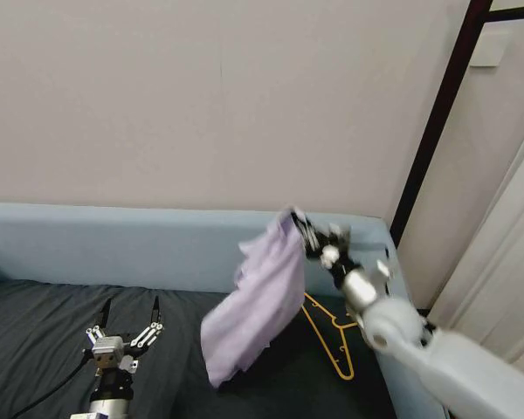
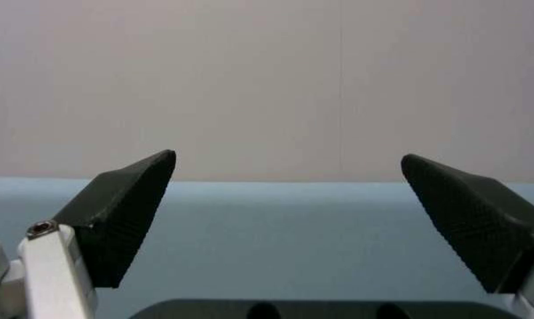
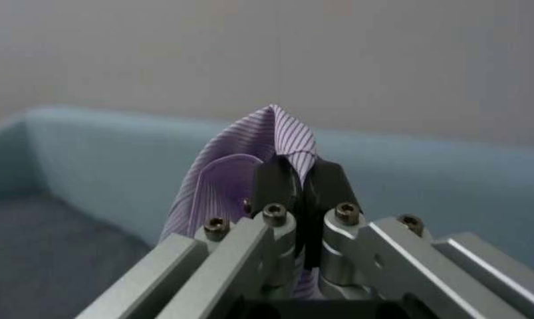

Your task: Pick up the clothes from the sofa and hang them on the clothes hanger.

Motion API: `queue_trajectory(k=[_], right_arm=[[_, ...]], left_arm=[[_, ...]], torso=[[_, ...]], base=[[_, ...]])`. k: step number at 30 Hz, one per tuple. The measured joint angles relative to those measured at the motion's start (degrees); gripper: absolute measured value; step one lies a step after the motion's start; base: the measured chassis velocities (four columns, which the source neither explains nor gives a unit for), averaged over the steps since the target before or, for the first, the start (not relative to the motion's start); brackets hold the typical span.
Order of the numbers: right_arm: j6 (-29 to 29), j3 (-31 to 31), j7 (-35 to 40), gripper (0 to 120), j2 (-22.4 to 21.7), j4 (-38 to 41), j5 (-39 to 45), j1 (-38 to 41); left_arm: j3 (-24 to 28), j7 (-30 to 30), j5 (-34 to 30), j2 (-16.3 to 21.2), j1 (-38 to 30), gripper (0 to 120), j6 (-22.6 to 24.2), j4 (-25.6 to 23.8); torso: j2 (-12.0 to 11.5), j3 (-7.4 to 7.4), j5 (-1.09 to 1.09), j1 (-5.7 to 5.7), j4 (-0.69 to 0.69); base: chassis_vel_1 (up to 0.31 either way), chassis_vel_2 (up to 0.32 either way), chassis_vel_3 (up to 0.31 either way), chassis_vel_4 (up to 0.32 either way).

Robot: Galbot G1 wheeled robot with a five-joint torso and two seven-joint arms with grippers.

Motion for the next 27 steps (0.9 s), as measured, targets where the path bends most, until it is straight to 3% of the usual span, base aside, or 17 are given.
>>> queue_trajectory(k=[3,9,14,18,19,21,23,27], right_arm=[[1.2,5.2,-0.3,0,1.7,-5.3,-5.9,-10.7],[0.3,9.0,1.1,0,5.0,-9.0,-11.9,-18.7],[-5.6,10.3,8.7,4,7.7,-9.6,-18.5,-22.6],[-19.4,11.7,24.9,22,8.5,-2.6,-19.2,-22.2],[-19.4,11.7,24.9,22,8.5,-2.6,-19.2,-22.2],[-24.8,11.9,32.8,30,9.1,0.7,-18.0,-20.4],[-26.7,11.4,38.1,40,9.8,2.7,-17.9,-18.9],[-27.6,10.0,39.1,53,10.3,3.5,-18.9,-19.2]], left_arm=[[0.2,0.2,0.0,0.1,-0.7,100,0.2,0.7],[-0.5,-0.6,0.0,0.6,-1.5,100,1.2,2.0],[-1.1,-1.1,-0.4,1.4,-1.8,100,1.6,2.4],[-0.9,-1.0,-0.5,1.6,-1.9,100,1.6,3.1],[-0.9,-1.0,-0.5,1.6,-1.9,100,1.6,3.1],[-0.8,-1.0,-0.5,1.5,-2.1,100,1.6,3.4],[-0.6,-1.0,-0.4,1.4,-2.4,100,1.6,3.7],[-0.5,-0.9,-0.3,1.3,-2.6,100,1.6,4.0]], torso=[[0.0,-0.01,-0.02,0.0,0.02],[0.0,-0.01,-0.04,0.0,0.05],[0.0,-0.01,-0.03,-0.01,0.05],[0.0,0.0,-0.06,0.0,0.05],[0.0,0.0,-0.06,0.0,0.05],[0.0,0.0,-0.06,0.0,0.06],[0.0,0.0,-0.07,0.0,0.07],[0.0,0.0,-0.06,0.0,0.05]], base=[[0.0,0.0,0.0,0.0],[0.0,0.0,0.0,0.0],[0.0,0.0,0.0,0.0],[0.0,0.0,0.0,0.0],[0.0,0.0,0.0,0.0],[0.0,0.0,0.0,0.0],[0.0,0.0,0.0,0.0],[0.0,0.0,0.0,0.0]])
